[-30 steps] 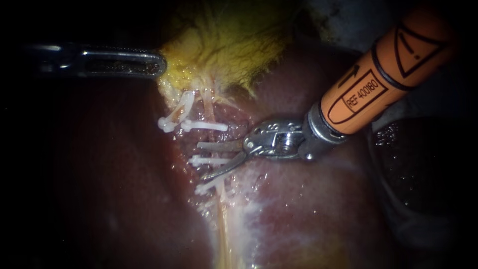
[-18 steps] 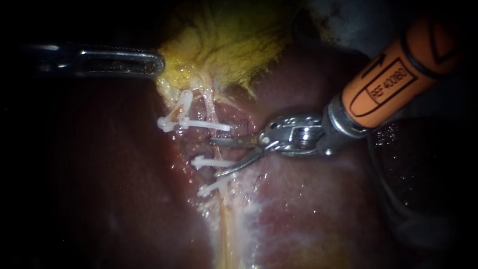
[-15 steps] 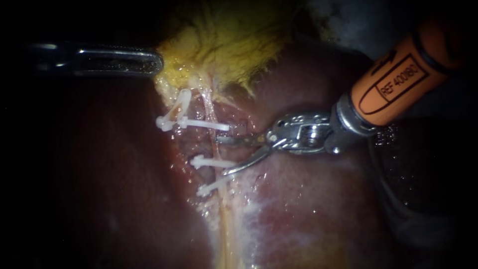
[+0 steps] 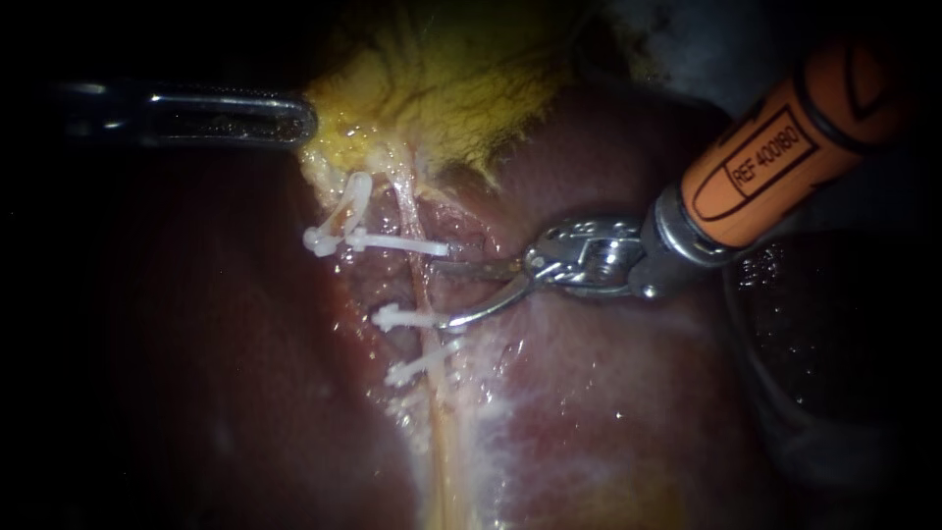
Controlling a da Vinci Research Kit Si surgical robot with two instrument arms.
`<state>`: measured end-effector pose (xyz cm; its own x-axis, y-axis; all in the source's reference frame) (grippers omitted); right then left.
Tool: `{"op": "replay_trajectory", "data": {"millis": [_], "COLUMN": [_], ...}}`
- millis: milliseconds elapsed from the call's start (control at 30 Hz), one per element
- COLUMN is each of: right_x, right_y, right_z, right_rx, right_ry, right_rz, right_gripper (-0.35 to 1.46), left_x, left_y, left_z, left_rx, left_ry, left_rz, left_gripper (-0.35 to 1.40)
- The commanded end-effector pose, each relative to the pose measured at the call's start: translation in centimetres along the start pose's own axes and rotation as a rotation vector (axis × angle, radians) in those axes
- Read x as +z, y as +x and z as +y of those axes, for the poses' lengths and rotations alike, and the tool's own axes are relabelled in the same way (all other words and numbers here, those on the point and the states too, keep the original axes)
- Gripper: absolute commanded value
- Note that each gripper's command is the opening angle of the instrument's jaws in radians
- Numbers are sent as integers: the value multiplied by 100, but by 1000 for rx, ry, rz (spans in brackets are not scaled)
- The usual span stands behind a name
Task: Go to the cutting position right tube
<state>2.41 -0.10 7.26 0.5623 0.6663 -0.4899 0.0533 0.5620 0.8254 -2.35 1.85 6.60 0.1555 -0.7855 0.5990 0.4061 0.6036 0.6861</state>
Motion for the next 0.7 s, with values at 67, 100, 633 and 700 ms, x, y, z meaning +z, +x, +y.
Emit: {"op": "replay_trajectory", "data": {"millis": [67,100,633,700], "right_x": [4,6,46,52], "right_y": [0,0,29,31], "right_z": [3,5,12,11], "right_rx": [14,15,-7,-23], "right_ry": [18,30,271,279], "right_rz": [13,23,195,195], "right_gripper": [113,113,111,110], "left_x": [0,0,3,3], "left_y": [0,0,0,0], "left_z": [0,0,-1,-1], "left_rx": [0,0,0,0], "left_ry": [0,0,-2,-2], "left_rz": [0,0,-1,-1], "left_gripper": [-35,-35,-35,-35]}}
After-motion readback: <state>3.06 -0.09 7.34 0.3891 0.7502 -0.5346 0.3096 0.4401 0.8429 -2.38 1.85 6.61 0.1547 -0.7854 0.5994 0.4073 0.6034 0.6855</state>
